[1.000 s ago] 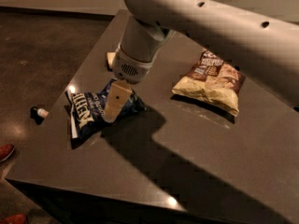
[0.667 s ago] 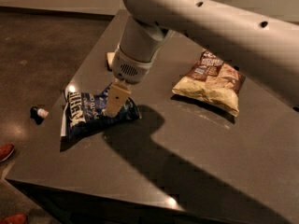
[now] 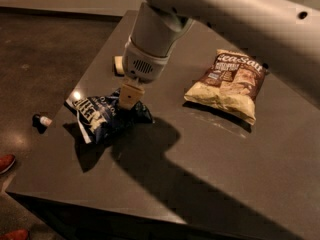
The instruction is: Pick blue chip bag
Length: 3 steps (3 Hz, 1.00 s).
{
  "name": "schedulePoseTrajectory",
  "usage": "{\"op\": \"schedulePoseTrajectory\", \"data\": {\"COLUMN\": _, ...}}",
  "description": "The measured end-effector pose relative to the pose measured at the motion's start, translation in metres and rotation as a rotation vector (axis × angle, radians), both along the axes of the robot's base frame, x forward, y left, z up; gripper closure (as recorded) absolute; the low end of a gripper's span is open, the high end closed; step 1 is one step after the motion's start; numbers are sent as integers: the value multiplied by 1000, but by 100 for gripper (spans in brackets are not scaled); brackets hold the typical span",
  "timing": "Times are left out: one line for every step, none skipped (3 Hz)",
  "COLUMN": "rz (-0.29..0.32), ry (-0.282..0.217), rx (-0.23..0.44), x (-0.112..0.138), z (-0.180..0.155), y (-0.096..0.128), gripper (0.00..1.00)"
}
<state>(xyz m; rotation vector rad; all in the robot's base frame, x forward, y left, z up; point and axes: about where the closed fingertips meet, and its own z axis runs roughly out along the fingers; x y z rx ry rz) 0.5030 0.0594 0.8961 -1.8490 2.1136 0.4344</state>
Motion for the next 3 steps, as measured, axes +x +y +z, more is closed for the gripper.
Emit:
{"op": "schedulePoseTrajectory", "data": {"rz": 49, "ry": -30, "rx": 22, "x": -6, "z": 28, "y": -7, "gripper": 100}}
{"op": "schedulePoseTrajectory", "data": {"rz": 110, "ry": -97, "rx": 71, "x": -11, "z": 82, "y": -17, "gripper": 100}}
{"op": "schedulePoseTrajectory", "data": {"rz": 110, "ry": -98, "rx": 72, "x": -11, "z": 83, "y": -17, "gripper": 100}}
